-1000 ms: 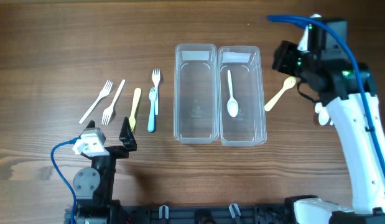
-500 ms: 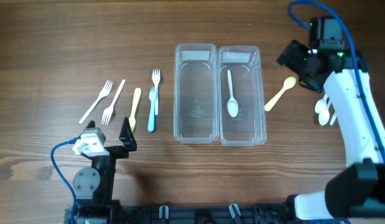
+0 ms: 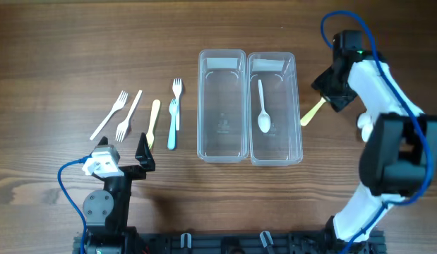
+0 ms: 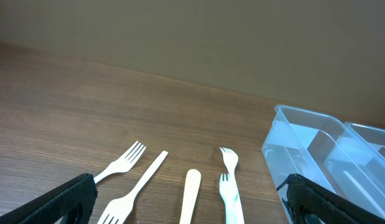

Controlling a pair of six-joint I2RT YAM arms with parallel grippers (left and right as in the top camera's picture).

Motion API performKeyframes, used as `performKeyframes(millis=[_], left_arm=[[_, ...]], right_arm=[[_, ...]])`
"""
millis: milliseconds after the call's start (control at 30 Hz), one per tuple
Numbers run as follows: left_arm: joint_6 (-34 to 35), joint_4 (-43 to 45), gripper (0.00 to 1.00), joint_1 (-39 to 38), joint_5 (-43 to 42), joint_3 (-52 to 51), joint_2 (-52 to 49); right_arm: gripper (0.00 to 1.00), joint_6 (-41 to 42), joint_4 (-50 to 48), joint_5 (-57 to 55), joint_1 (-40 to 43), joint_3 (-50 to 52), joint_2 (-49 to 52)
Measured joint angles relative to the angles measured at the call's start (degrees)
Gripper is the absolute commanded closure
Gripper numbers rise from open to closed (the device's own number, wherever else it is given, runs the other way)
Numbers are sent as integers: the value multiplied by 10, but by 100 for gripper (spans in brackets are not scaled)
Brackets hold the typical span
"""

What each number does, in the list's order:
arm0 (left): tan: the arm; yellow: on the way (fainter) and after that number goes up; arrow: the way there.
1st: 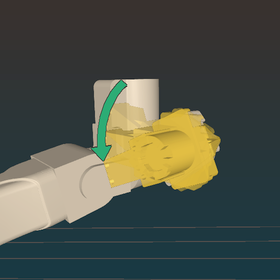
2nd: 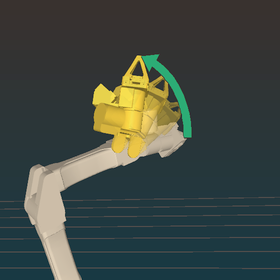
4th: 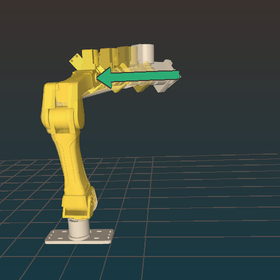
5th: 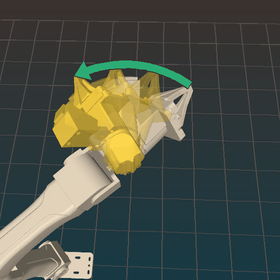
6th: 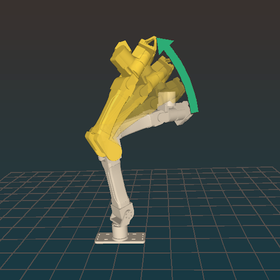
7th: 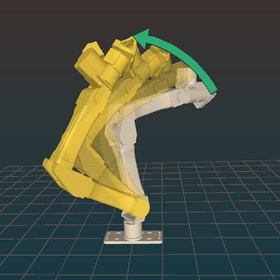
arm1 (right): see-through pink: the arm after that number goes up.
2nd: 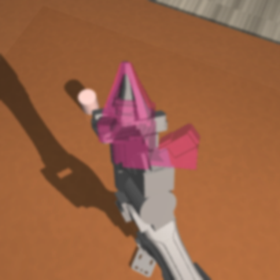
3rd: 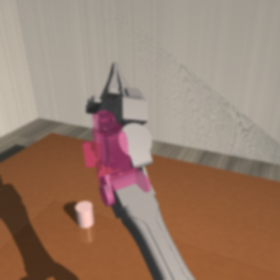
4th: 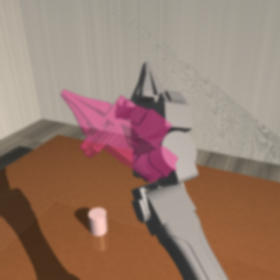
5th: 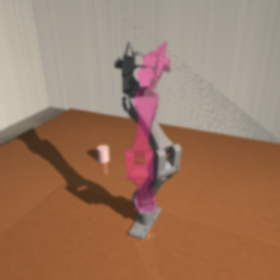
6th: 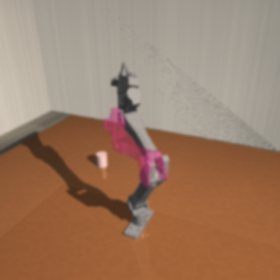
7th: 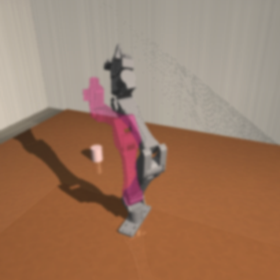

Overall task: Pack container
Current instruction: 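Grasp the yellow spoon by its handle with the right gripper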

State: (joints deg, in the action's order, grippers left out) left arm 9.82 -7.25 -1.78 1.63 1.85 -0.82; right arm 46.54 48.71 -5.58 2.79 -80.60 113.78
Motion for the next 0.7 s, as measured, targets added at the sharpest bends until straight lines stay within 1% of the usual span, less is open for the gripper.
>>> performKeyframes(millis=[133, 467, 633, 667, 700], left_arm=[[0, 0, 0, 0, 0, 0, 0], [0, 0, 0, 0, 0, 0, 0], [0, 0, 0, 0, 0, 0, 0], [0, 0, 0, 0, 0, 0, 0], [0, 0, 0, 0, 0, 0, 0]], right_arm=[[44, 2, -7, 0, 0, 3, 14], [44, 1, -30, 0, 0, 7, 14], [44, 1, -67, 8, 0, 43, 14], [45, 0, -79, 9, 0, 54, 14], [48, 0, -88, 11, 0, 60, 12]])
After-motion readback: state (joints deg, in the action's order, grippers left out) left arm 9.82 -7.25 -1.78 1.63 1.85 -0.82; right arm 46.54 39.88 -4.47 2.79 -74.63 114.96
